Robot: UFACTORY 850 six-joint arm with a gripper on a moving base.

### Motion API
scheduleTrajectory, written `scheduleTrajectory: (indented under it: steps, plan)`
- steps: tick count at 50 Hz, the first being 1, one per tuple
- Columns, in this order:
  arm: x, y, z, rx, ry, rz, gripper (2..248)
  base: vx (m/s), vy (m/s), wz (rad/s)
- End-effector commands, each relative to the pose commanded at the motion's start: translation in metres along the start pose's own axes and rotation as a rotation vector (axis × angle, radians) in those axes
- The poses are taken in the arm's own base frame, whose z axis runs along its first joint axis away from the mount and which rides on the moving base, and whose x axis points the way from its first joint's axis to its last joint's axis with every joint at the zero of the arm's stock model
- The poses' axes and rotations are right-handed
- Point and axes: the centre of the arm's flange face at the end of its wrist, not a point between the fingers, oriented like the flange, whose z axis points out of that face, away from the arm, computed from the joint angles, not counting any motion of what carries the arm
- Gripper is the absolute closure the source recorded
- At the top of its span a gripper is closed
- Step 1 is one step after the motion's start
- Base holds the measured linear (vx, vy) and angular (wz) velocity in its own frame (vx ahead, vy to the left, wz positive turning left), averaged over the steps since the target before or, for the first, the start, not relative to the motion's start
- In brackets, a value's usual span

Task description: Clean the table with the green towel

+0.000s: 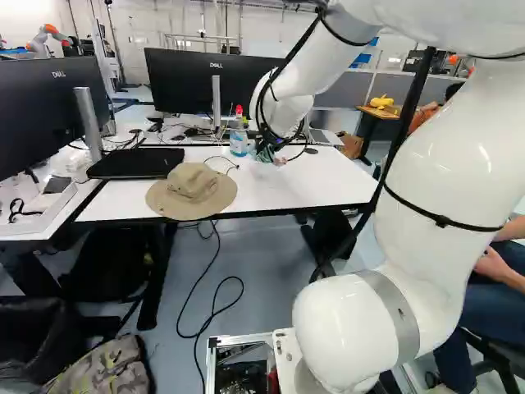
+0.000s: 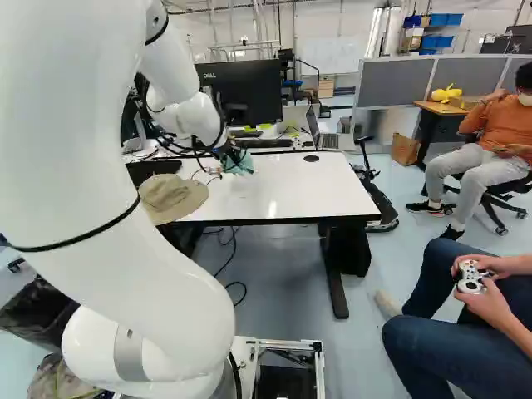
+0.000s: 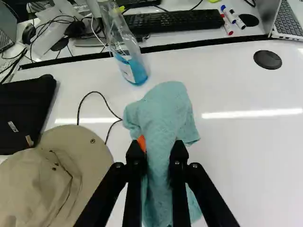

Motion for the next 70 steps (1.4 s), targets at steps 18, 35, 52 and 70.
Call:
scheduleTrajectory:
  steps: [18, 35, 52, 70]
  plan:
    - [-0.025, 0.001, 0.001, -0.002, 0.011, -0.005, 188, 0.0, 0.0, 0.0]
    - [-0.032, 0.002, 0.014, -0.006, 0.051, -0.007, 188, 0.0, 0.0, 0.0]
    - [-0.035, 0.003, 0.032, -0.011, 0.083, -0.008, 188, 0.0, 0.0, 0.0]
    - [-0.043, 0.002, 0.048, -0.013, 0.099, -0.013, 188, 0.0, 0.0, 0.0]
